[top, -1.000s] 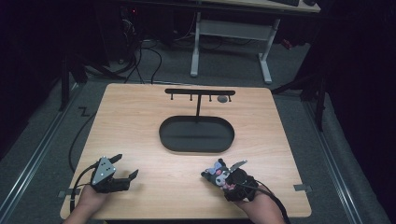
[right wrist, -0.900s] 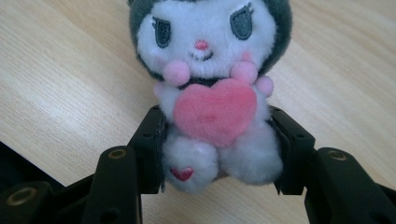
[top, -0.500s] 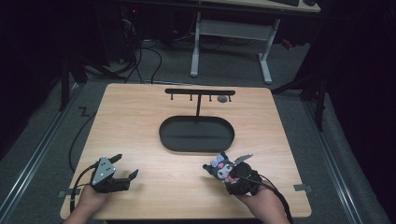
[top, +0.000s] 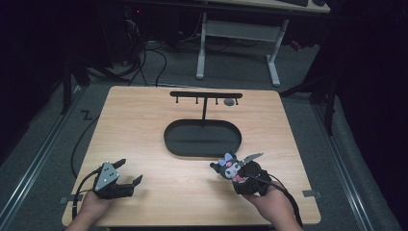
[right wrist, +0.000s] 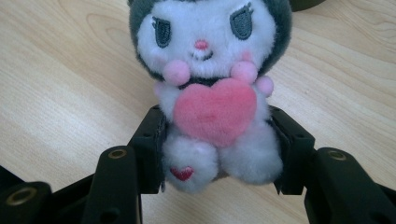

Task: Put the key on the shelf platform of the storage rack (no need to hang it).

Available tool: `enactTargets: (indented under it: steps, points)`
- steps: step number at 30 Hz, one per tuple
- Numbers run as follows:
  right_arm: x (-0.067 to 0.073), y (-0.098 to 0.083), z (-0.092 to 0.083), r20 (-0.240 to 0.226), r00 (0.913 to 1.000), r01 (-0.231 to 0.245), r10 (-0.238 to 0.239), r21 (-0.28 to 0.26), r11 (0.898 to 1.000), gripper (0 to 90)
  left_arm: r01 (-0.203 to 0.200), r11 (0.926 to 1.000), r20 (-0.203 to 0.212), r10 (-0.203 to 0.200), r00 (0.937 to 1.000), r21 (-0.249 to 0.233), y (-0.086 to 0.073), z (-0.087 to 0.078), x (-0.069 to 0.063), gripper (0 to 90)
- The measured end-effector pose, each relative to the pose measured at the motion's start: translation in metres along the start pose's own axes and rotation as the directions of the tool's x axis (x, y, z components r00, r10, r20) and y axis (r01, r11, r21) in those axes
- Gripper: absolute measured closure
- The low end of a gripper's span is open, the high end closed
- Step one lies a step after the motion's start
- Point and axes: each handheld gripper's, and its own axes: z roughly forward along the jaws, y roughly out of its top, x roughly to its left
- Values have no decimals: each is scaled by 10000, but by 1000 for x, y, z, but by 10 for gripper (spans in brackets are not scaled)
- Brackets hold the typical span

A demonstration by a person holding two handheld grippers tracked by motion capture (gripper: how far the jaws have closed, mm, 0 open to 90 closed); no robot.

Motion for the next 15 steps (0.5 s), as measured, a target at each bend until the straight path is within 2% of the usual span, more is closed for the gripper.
enactTargets:
  steps: [5,15]
  points:
    - [-6,5,2,-23,9996,-295,295,85,9995,479,17,10000,10,-17,10000,-2,0,0,0,155]
    - [-11,16,1,93,9992,-390,389,61,9992,480,27,10000,-2,-27,10000,-2,0,0,0,154]
